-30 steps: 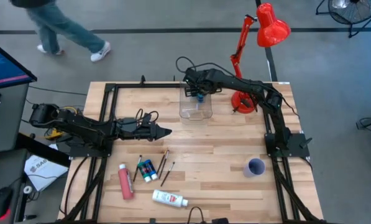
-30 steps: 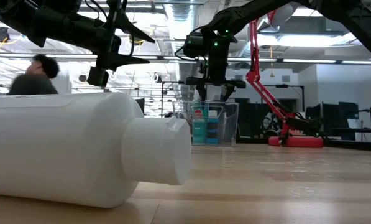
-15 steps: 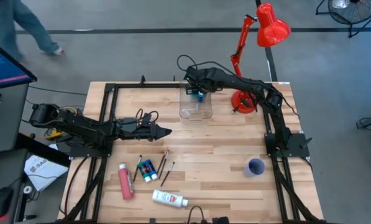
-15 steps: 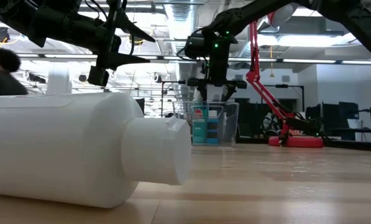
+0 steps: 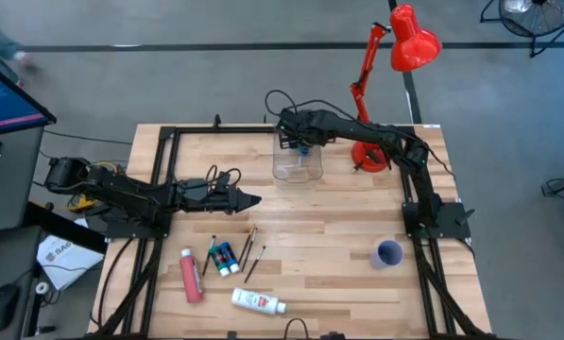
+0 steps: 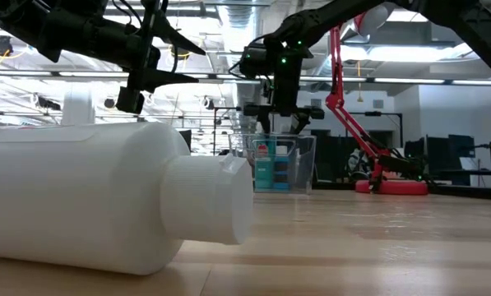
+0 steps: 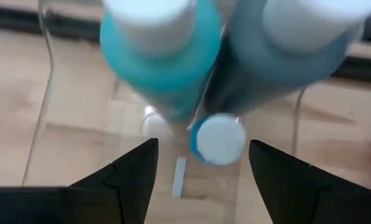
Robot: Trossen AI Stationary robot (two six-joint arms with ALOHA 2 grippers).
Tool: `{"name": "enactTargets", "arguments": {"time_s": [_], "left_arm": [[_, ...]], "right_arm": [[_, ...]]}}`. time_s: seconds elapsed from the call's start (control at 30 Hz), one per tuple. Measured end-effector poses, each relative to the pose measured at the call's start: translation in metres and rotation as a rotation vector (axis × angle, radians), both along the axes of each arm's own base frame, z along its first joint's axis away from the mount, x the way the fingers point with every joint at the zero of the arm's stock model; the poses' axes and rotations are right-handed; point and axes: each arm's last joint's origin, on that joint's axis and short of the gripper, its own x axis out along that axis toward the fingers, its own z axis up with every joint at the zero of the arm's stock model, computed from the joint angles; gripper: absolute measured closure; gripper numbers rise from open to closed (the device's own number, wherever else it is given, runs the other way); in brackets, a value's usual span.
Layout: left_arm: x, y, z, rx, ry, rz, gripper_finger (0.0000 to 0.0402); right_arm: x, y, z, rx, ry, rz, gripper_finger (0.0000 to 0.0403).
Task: Pick & Place Paint Supplies
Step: Put the blue paint bottle into the transparent bin
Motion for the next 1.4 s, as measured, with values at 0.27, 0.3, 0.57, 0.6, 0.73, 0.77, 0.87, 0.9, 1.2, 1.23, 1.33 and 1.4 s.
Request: {"name": "enactTargets", "arguments": {"time_s": [0.27, 0.3, 0.57, 0.6, 0.73, 0.77, 0.87, 0.9, 1.2, 1.23, 1.33, 1.4], "left_arm": [[0.0001, 0.0000, 0.0003, 0.000, -0.004, 0.002, 0.0219], [0.0001, 0.0001, 0.0005, 0.000, -0.005, 0.004, 0.0219], [0.0001, 0.0001, 0.0005, 0.000, -0.006, 0.004, 0.0219], [0.0001, 0.0001, 0.0006, 0.000, -0.006, 0.004, 0.0219], [0.0001, 0.0001, 0.0006, 0.000, -0.006, 0.004, 0.0219], [0.0001, 0.0001, 0.0006, 0.000, -0.006, 0.004, 0.0219], [0.0001, 0.0001, 0.0006, 0.000, -0.006, 0.004, 0.0219], [0.0001, 0.0001, 0.0005, 0.000, -0.006, 0.004, 0.0219], [0.0002, -0.0002, 0.0005, -0.001, -0.005, -0.005, 0.0219], [0.0001, -0.0003, 0.0006, -0.002, -0.006, -0.011, 0.0219], [0.0001, -0.0003, 0.0006, -0.002, -0.006, -0.011, 0.0219], [0.0001, -0.0003, 0.0005, -0.002, -0.006, -0.011, 0.0219]], "right_arm": [[-0.0029, 0.0011, -0.0110, 0.024, 0.016, 0.000, 0.0159], [-0.0026, 0.0012, -0.0110, 0.023, 0.013, 0.000, 0.0159], [-0.0006, 0.0001, -0.0103, 0.012, -0.009, 0.000, 0.0159], [-0.0006, 0.0001, -0.0103, 0.013, -0.009, 0.000, 0.0159], [-0.0008, -0.0001, -0.0103, 0.013, -0.009, 0.000, 0.0162], [-0.0011, -0.0004, -0.0103, 0.014, -0.007, -0.001, 0.0166], [-0.0024, -0.0023, -0.0104, 0.015, -0.004, -0.006, 0.0186], [-0.0025, -0.0027, -0.0104, 0.015, -0.004, -0.007, 0.0194], [-0.0039, -0.0052, -0.0102, -0.001, 0.003, -0.018, 0.0263], [-0.0039, -0.0052, -0.0102, -0.001, 0.003, -0.018, 0.0269], [-0.0043, -0.0060, -0.0102, -0.005, 0.005, -0.022, 0.0282], [-0.0049, -0.0063, -0.0102, -0.011, 0.012, -0.025, 0.0286]]}}
